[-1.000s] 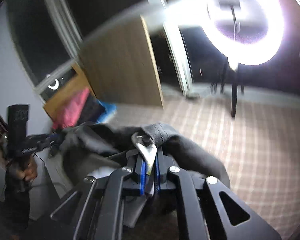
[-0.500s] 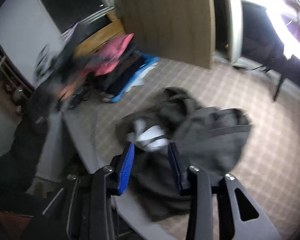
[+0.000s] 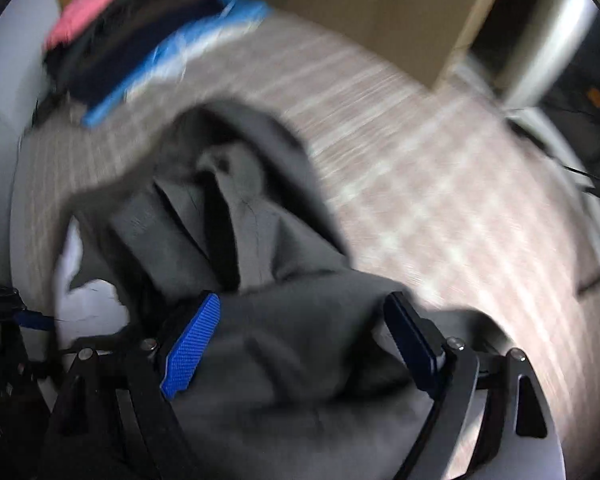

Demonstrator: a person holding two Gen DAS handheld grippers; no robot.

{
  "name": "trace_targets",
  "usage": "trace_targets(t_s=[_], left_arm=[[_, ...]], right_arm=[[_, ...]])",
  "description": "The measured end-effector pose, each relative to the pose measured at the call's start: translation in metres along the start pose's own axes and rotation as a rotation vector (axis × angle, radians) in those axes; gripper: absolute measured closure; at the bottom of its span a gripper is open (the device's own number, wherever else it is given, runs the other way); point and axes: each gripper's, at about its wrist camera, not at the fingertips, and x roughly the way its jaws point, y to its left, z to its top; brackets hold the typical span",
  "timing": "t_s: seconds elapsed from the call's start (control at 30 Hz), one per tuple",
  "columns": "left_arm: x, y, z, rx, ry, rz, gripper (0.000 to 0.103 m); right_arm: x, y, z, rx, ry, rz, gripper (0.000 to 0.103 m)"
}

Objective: Fold clothes

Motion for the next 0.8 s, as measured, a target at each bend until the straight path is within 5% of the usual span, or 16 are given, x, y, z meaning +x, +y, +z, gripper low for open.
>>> trace_targets(t_s=[0.1,0.17,0.2,0.23,0.27,0.3,0.47,0.63,0.8], left_arm=[[0.009,-0.015,0.01,0.015,-0.037,-0.005,0.046],[0.009,-0.02,0.013,0.032,-0.055,-0.004,0.049],[0.007,-0.021,0.014,0.038,-0.061,-0.013,0.054],[0.004,-0.021,0.015,0.044,-0.067,-0.023,0.079],[0.002,-0.022,0.016,0.051,-0.073,-0.032,0.099],[0.0,-0.023,0.017,0.057,-0.079,-0.042,0.099],[-0.045,-0.025,0.028,0.082,-0.159,-0.101,0.101],[-0.123,-0.042,0.07,0.201,-0.304,-0.04,0.101],[-0.2,-0.059,0.114,0.323,-0.448,0.026,0.1]], right_arm=[[0.015,0.006,-0.006,-0.024,0.016,0.042,0.019],[0.025,0.01,-0.009,-0.04,0.026,0.069,0.03],[0.03,0.012,-0.011,-0.047,0.032,0.083,0.052],[0.034,0.014,-0.013,-0.055,0.037,0.097,0.073],[0.039,0.015,-0.015,-0.063,0.042,0.111,0.082],[0.044,0.017,-0.017,-0.071,0.047,0.125,0.087],[-0.016,0.01,-0.028,-0.025,-0.049,0.14,0.09],[-0.096,-0.002,-0.039,0.053,-0.182,0.136,0.09],[-0.183,-0.024,-0.077,0.3,-0.312,0.092,0.09]])
